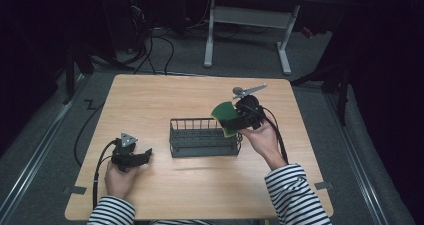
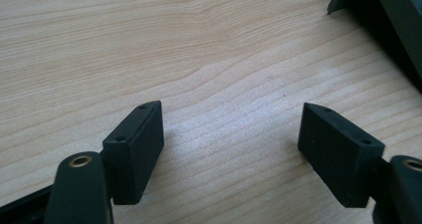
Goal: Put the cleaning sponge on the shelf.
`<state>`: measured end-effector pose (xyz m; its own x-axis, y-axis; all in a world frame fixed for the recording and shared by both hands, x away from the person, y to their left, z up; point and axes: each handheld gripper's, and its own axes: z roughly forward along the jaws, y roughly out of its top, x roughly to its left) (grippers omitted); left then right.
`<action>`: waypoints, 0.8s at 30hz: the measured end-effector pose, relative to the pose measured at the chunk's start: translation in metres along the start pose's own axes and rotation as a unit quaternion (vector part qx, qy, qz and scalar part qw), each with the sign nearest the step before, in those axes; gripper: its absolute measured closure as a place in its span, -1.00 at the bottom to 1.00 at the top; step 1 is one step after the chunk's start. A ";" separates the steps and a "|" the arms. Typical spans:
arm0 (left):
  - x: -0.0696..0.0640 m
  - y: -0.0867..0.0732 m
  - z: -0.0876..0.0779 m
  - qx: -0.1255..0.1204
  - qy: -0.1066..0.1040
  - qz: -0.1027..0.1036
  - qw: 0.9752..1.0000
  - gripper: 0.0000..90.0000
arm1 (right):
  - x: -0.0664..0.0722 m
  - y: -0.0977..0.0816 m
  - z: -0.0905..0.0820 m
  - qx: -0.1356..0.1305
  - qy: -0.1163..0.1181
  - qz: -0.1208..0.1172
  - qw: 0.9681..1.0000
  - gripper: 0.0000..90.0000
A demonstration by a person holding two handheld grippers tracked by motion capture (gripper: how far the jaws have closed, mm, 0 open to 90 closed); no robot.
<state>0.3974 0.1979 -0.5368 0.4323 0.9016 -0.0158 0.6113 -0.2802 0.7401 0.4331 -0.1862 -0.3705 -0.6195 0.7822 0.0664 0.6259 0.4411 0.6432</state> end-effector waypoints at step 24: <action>0.000 0.000 0.000 0.002 -0.001 0.003 1.000 -0.43 | 0.016 0.005 0.051 0.046 -0.055 -0.027 0.997 -0.32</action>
<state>0.3973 0.1976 -0.5367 0.4372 0.8993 -0.0123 0.6110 -0.2869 0.7378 0.4502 -0.1488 -0.4050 -0.6001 0.7982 -0.0536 0.6373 0.5175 0.5710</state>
